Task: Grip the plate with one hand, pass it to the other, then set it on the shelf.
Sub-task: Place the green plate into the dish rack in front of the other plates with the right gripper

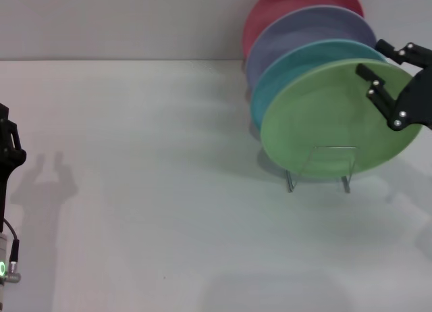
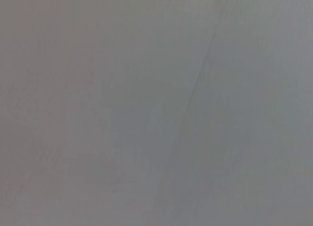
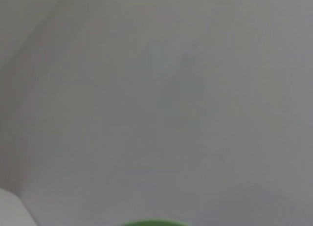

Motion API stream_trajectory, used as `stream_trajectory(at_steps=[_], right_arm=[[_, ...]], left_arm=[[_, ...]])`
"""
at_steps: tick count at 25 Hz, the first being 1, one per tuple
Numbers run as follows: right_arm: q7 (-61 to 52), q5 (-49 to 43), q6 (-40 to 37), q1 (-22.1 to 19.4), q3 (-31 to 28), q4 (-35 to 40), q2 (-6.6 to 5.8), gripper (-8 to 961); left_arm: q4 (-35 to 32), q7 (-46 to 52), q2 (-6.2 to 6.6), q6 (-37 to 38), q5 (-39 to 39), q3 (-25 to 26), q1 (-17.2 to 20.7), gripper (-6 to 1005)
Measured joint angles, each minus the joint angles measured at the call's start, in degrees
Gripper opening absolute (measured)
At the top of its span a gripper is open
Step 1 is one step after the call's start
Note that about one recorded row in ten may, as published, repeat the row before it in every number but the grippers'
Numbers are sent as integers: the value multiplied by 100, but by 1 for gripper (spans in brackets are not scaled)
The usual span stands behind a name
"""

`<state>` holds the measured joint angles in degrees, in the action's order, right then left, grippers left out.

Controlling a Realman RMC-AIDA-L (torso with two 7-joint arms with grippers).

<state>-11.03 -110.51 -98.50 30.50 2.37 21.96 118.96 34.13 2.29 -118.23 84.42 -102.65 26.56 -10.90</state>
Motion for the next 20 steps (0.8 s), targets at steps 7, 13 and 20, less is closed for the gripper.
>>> stream_trajectory(at_steps=[7,13,20], right_arm=[[-339,8,289,106,400,-23,4,337],[-428,38,303,165,551,-73,4,407],[-500,271,182,125,527,-56,4,463]], left_arm=[[-21,0,9,47,1,28,0,313],[-57,0,12,49,1,42,0,315],[-64,5,20,49,1,51,6,316]])
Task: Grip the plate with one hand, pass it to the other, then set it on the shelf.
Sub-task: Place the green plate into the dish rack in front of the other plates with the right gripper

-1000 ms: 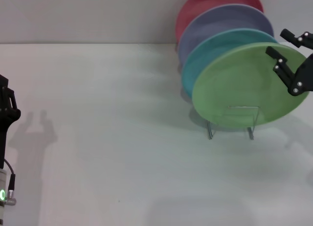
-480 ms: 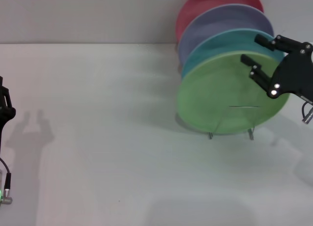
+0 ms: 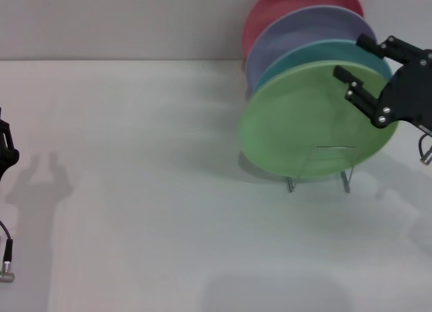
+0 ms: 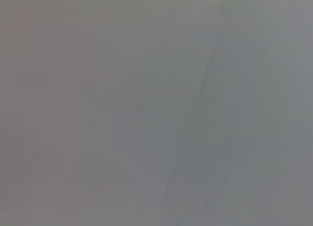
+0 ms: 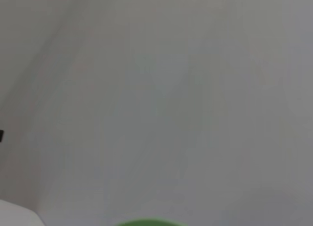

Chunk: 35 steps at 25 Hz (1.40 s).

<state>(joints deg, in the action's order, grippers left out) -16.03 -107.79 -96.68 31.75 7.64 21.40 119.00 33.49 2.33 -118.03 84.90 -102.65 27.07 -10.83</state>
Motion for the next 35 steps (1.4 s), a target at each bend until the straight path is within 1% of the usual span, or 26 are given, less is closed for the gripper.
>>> stream_trajectory(at_steps=[12,23,29,35], right_arm=[[-20,63,290,-263,-12,11,0,466],[-161,30,386,-240,61,9,0,465],[-163,21,559,-261,192,-14,-1,467],[-163,18,529,-280,219,-20,5,467]], left_arm=[[-9,71,9,52,-1,0,-4,318],[-9,74,8,65,-1,-40,-2,320],[-9,74,9,70,-1,-45,1,321],[-8,74,8,70,-1,-44,-3,322]])
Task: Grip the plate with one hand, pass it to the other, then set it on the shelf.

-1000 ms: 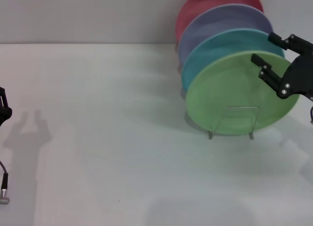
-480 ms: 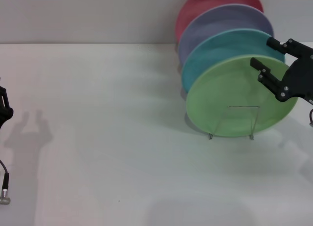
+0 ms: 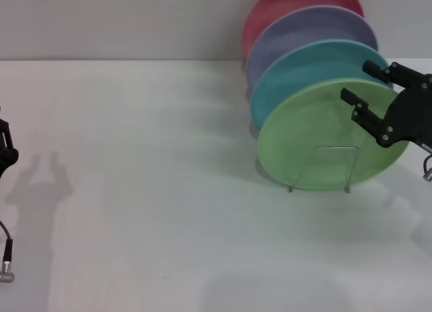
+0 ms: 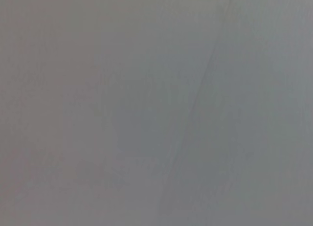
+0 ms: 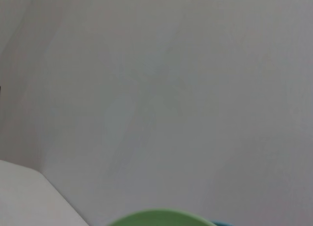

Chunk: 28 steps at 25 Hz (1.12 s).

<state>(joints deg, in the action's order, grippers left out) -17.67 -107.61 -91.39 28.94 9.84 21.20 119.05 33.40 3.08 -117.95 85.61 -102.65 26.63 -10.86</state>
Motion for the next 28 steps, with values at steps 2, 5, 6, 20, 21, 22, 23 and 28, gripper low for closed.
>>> stream_trajectory(at_steps=[2,5,6,20,21,22,23,28], right_arm=[[0,-1,-32,-14,1,-1,1,467],[0,-4,-100,-52,1,-2,3,467],[0,-5,-133,-69,1,-2,3,467],[-71,132,-619,-339,-83,95,4,466],[-84,214,-694,-390,-84,111,4,466],[-190,442,-912,-556,-87,147,4,466],[-190,442,-912,-556,-87,147,4,466],[-967,2054,-1711,-1315,-89,136,-3,466]], left_arm=[[0,0,0,0,0,0,-1,322],[0,0,0,0,0,0,-5,323],[0,0,0,0,0,0,-7,323],[0,0,0,0,0,0,-2,326],[0,0,0,-1,-1,0,0,326],[-2,0,0,-1,0,0,2,326],[-9,0,0,-1,0,0,4,326],[-174,0,1,65,-48,8,-13,327]])
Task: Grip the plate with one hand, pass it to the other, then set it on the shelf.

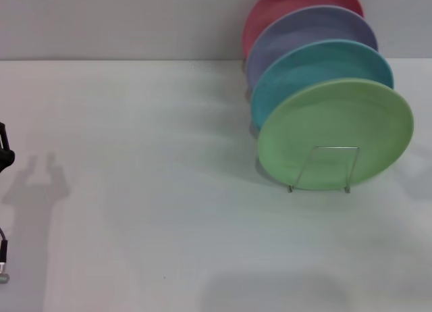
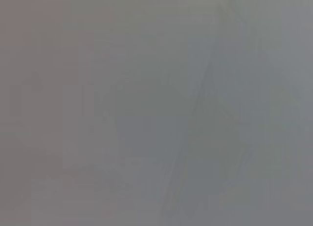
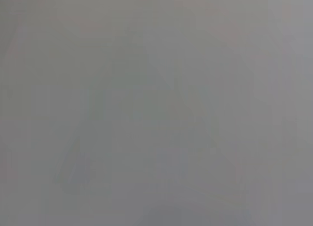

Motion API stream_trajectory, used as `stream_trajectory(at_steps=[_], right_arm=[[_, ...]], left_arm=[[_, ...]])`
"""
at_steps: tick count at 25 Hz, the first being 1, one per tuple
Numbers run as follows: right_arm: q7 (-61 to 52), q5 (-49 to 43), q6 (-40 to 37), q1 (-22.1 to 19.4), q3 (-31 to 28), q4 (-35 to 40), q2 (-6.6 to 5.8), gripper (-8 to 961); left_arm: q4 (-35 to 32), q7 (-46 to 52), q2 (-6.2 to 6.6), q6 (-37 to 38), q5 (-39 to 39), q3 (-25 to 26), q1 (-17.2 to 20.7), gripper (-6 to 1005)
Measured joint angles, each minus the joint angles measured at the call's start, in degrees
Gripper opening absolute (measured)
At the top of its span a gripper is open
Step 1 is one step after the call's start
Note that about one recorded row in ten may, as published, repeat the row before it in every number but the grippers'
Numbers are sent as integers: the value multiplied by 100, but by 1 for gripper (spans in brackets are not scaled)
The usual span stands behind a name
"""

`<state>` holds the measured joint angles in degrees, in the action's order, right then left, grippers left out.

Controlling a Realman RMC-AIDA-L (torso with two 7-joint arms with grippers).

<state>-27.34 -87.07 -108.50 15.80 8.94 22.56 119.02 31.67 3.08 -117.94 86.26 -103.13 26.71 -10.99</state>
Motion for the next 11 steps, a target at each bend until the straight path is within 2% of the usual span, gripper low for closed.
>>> stream_trajectory(at_steps=[1,3,4,5,7,11], right_arm=[[0,0,0,0,0,0,0,466],[-434,606,-27,-206,-20,-61,-3,466],[-986,1245,74,-386,-100,-213,-24,467],[-986,1245,74,-386,-100,-213,-24,467],[-1358,1548,234,-473,-268,-353,-48,467],[-1609,1544,586,-563,-495,-408,-32,467]], left_arm=[[-62,18,-1,27,-67,11,-11,327],[-263,132,-1,129,-259,56,-48,328],[-554,330,-1,283,-424,93,-120,328],[-554,330,-1,283,-424,93,-120,328],[-939,631,-6,415,-537,108,-233,328],[-1629,1357,-1,457,-550,108,-468,329]])
